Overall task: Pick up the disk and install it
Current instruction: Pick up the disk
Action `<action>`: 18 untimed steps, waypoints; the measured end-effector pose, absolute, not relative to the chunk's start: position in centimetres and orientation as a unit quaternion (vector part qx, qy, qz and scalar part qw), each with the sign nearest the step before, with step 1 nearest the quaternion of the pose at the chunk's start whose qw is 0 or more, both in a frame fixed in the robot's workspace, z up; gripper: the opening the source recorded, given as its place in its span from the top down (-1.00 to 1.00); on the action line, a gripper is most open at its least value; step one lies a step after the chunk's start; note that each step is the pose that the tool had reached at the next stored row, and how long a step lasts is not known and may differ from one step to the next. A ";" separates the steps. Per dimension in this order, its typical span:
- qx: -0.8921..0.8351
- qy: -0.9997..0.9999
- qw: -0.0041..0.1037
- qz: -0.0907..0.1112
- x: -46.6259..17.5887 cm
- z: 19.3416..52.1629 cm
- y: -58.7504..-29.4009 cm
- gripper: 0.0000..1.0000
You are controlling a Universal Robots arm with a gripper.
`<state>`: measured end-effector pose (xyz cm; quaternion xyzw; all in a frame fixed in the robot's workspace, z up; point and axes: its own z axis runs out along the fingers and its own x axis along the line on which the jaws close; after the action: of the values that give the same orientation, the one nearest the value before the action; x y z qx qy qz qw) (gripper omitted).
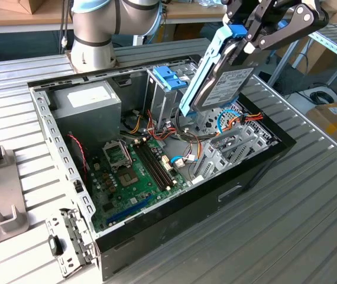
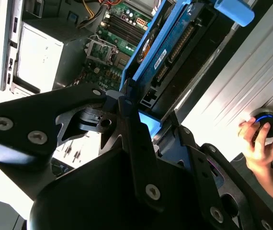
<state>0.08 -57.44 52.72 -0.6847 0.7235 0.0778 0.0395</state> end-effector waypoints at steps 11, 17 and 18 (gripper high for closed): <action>-0.685 0.724 0.040 0.078 0.1 52.7 -58.3 0.26; -0.685 0.724 0.040 0.078 0.1 52.6 -58.9 0.26; -0.685 0.724 0.040 0.078 0.1 52.6 -58.9 0.26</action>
<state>0.08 -58.93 52.63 -0.6847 0.7236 0.0778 0.0395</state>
